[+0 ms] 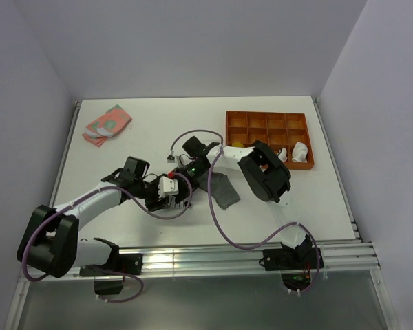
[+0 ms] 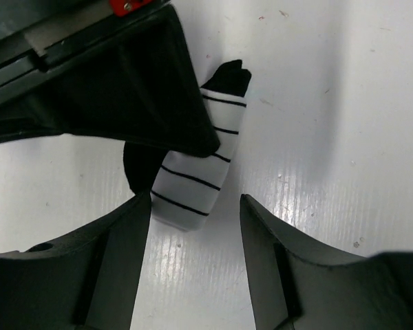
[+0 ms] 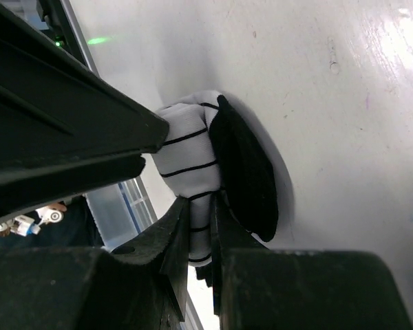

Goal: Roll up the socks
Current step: Roll the sock at the center of the board.

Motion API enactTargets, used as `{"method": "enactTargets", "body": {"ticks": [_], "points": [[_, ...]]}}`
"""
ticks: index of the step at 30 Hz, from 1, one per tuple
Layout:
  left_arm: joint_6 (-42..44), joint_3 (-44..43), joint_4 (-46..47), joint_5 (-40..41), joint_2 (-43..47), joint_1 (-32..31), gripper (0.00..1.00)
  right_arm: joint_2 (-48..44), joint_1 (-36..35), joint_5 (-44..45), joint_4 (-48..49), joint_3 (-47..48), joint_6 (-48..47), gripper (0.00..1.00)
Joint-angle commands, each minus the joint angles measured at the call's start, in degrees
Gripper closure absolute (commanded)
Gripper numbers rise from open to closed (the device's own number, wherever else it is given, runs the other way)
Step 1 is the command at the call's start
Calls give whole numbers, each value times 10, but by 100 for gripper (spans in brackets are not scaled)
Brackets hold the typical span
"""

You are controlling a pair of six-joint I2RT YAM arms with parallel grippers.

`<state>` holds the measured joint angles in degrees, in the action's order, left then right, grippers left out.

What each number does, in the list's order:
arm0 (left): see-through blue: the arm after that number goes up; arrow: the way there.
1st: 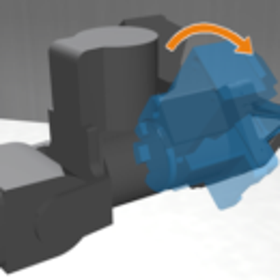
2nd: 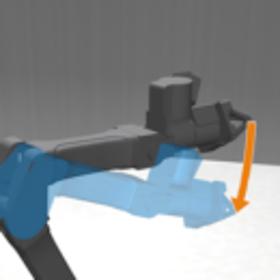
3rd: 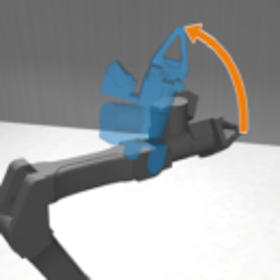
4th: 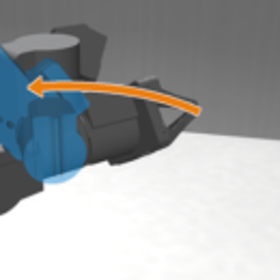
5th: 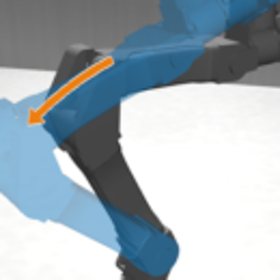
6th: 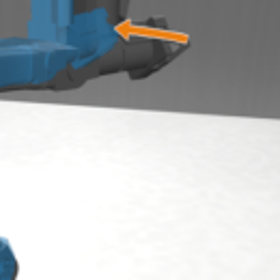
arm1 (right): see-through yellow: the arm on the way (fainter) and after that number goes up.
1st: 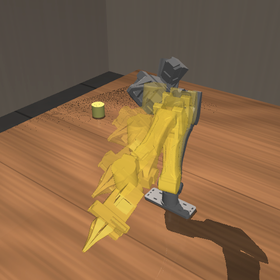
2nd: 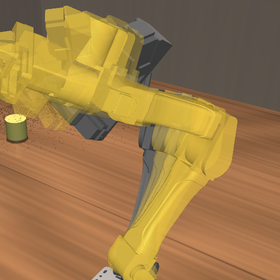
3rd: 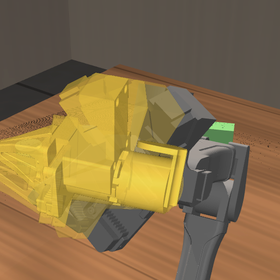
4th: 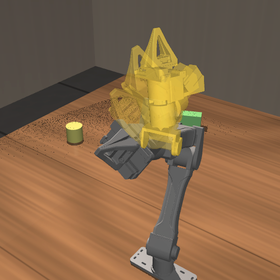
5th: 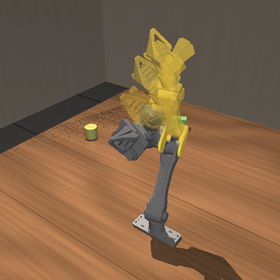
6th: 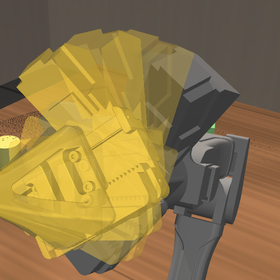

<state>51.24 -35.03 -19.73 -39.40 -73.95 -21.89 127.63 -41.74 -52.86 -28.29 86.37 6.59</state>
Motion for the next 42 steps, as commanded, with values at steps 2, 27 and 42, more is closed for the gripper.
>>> {"method": "enactTargets", "body": {"ticks": [2,27,42], "points": [[0,2,40,13,7,-20,41,50,3,124,-63,-30,-23,95],[-11,-11,27,21,-80,-61,54,38,8,137,-30,-60,-7,96],[-8,-36,-38,31,-131,-61,74,-12,7,151,32,-107,51,92]]}}
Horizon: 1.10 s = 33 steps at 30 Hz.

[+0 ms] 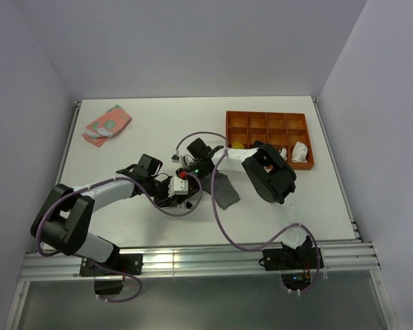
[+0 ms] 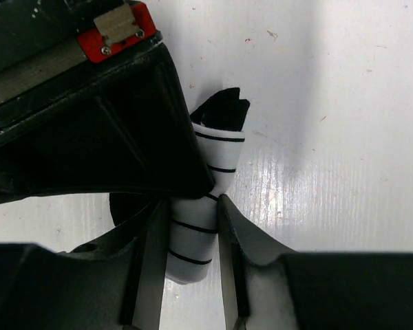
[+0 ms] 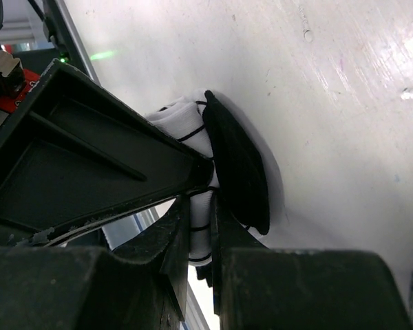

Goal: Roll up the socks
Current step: Roll the sock at the center of the board.

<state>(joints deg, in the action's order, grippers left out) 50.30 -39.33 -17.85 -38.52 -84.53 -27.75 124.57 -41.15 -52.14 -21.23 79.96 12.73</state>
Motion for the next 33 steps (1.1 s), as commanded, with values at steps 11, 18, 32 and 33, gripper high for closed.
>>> {"method": "enactTargets", "body": {"ticks": [11,18,32,33], "points": [[24,-23,-136,-1,-75,1,91,-114,0,228,80,-143,58,60],[46,-48,-184,-18,-108,17,91,-201,-1,302,116,-216,97,57],[77,-128,-301,-41,-201,42,92,-433,-28,432,230,-398,135,55],[76,-133,-314,-43,-206,43,92,-445,-40,444,237,-408,133,55]]}}
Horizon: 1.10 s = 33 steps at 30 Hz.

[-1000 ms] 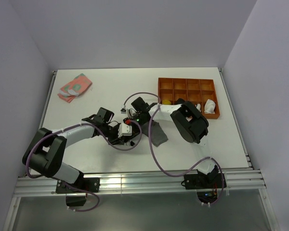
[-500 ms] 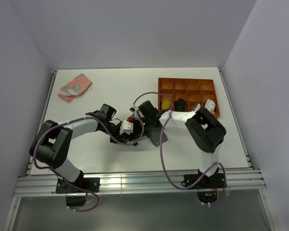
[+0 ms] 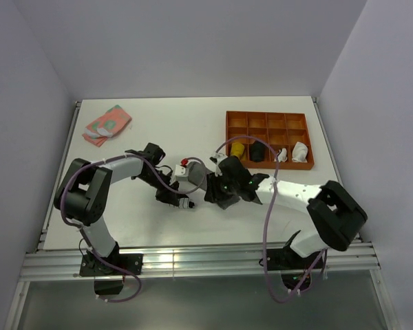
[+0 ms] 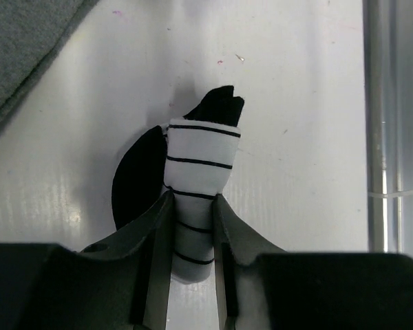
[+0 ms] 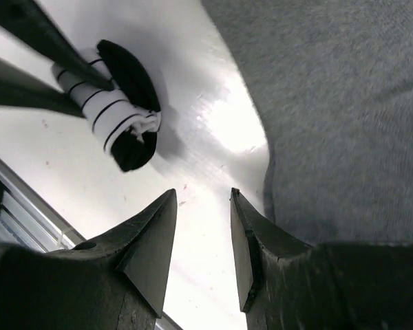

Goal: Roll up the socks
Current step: Roll the sock at the center of the board, then pick up the sock at the center of the board.

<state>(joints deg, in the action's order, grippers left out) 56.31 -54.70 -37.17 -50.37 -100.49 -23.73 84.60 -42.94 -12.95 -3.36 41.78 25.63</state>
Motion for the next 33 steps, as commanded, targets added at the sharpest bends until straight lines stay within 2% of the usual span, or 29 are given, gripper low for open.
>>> {"method": "enactTargets", "body": {"ticks": [1,6,7,12,22,33], "points": [[19,8,-130,76,-57,3,92,-70,-28,63,64,-35,1,55],[23,-32,-181,78,-93,5,91,-123,-97,128,77,-55,-46,55],[21,-44,-191,79,-102,5,91,-121,-128,153,71,-48,-56,55],[16,-72,-215,84,-127,5,91,-64,-194,205,45,13,-130,54],[15,-86,-233,91,-172,5,91,36,-242,223,38,97,-224,49],[14,-83,-231,94,-175,6,91,81,-291,211,6,149,-237,48]]}}
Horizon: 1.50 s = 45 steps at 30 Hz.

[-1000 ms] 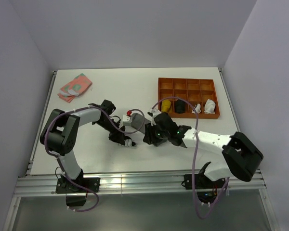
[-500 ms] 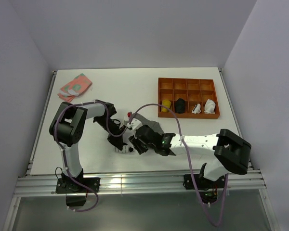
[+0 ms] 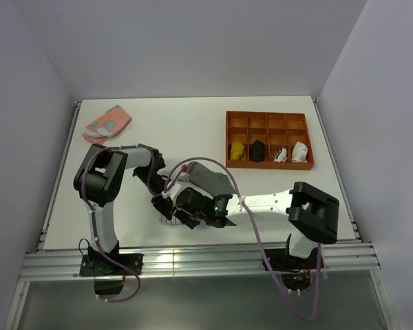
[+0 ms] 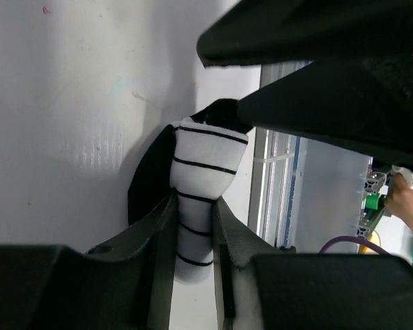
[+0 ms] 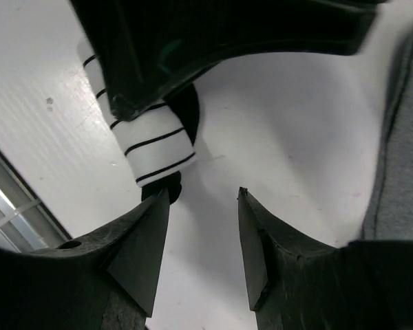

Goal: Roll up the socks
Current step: Pick up the sock at the center of the board.

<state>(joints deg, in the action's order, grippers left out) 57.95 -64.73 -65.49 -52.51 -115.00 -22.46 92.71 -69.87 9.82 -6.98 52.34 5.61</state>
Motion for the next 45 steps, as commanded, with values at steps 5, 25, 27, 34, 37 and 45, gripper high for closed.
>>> {"method": "enactTargets", "body": {"ticks": [5,25,27,34,37,45], "points": [[-5,14,54,114,-33,-7,91,6,-40,-11,37,58,-36,47],[-8,18,56,115,-37,-7,92,97,-62,4,0,116,-66,46],[-8,20,57,116,-37,-7,91,105,-62,5,-2,117,-67,46],[-6,14,49,109,-45,-7,91,137,-62,6,-19,133,-73,46],[-7,13,50,110,-47,-7,91,154,-66,24,-27,138,-75,46],[-4,7,43,110,-56,-7,92,175,-78,98,-43,152,-87,46]]}}
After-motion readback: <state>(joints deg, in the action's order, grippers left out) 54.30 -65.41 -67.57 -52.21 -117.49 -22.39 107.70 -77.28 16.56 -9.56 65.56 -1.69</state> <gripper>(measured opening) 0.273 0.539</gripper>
